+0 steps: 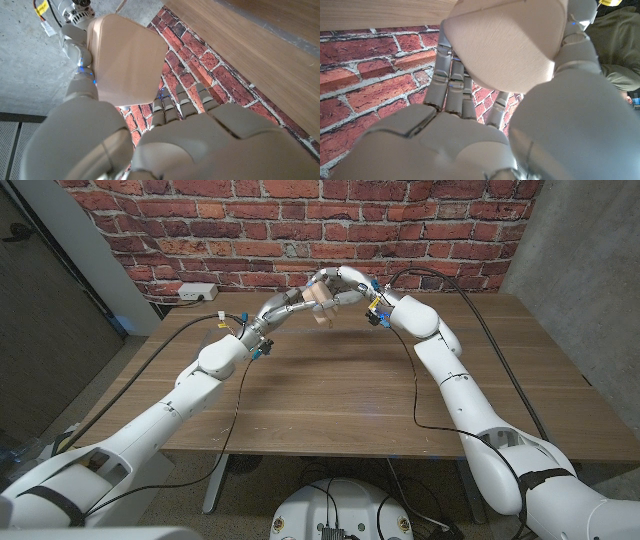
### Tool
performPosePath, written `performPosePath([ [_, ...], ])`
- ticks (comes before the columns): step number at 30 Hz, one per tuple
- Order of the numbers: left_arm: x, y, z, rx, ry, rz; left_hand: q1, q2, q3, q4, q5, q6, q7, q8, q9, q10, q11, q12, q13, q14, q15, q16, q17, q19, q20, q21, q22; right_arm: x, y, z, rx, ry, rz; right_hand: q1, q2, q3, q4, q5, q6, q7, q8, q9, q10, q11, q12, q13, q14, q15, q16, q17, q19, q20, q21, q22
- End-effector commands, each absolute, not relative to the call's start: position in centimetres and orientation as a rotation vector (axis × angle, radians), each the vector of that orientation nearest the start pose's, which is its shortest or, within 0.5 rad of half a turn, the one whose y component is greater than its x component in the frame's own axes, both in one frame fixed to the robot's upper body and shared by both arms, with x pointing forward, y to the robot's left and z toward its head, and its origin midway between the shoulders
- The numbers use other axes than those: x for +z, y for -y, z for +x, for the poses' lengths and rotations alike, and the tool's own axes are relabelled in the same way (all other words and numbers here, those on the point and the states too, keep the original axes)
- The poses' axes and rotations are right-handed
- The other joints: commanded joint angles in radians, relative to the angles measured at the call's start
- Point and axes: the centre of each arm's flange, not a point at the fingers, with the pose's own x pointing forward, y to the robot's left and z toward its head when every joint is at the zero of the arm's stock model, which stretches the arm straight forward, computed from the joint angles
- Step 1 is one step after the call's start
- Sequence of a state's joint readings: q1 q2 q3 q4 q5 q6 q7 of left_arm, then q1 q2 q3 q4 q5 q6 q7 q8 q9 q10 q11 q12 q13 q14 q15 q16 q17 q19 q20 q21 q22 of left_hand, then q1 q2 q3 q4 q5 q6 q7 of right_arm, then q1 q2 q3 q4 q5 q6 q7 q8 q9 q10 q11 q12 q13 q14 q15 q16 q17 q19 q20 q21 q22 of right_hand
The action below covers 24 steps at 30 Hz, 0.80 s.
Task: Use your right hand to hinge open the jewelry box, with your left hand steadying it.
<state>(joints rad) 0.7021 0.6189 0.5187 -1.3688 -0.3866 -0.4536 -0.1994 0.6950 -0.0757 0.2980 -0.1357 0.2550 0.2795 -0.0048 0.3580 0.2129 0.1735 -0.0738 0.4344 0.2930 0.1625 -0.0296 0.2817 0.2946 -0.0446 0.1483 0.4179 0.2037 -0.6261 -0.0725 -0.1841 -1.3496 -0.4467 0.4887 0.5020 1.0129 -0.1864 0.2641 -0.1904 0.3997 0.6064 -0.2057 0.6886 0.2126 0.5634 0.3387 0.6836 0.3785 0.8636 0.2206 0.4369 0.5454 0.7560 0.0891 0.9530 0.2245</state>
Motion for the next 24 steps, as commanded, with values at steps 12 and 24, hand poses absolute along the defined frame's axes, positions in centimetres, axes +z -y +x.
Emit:
performPosePath([
  [12,4.05,-22.03,60.84,-0.439,0.852,0.358,0.172,0.129,0.102,-0.007,-0.066,0.431,0.012,0.202,0.052,0.266,-0.071,0.164,0.055,0.203,-0.077,0.050,0.072,0.101,-0.016,0.057,0.013,11.89,8.73,59.72,0.524,1.048,-0.869,0.218,0.230,0.156,0.030,0.012,0.231,0.199,0.028,0.003,0.333,-0.335,-0.013,0.011,0.326,-0.450,-0.006,0.006,0.092,-0.287,0.018,-0.005],
  [24,3.84,-21.88,60.61,-0.436,0.850,0.351,0.179,0.139,0.115,-0.004,-0.063,0.449,0.000,0.227,0.068,0.259,-0.078,0.167,0.061,0.204,-0.077,0.044,0.083,0.101,-0.017,0.062,0.014,11.86,9.18,60.04,0.527,1.046,-0.822,0.208,0.228,0.163,0.034,0.014,0.227,0.197,0.023,0.002,0.326,-0.339,-0.025,0.010,0.315,-0.452,-0.016,0.006,0.082,-0.285,0.027,-0.011],
])
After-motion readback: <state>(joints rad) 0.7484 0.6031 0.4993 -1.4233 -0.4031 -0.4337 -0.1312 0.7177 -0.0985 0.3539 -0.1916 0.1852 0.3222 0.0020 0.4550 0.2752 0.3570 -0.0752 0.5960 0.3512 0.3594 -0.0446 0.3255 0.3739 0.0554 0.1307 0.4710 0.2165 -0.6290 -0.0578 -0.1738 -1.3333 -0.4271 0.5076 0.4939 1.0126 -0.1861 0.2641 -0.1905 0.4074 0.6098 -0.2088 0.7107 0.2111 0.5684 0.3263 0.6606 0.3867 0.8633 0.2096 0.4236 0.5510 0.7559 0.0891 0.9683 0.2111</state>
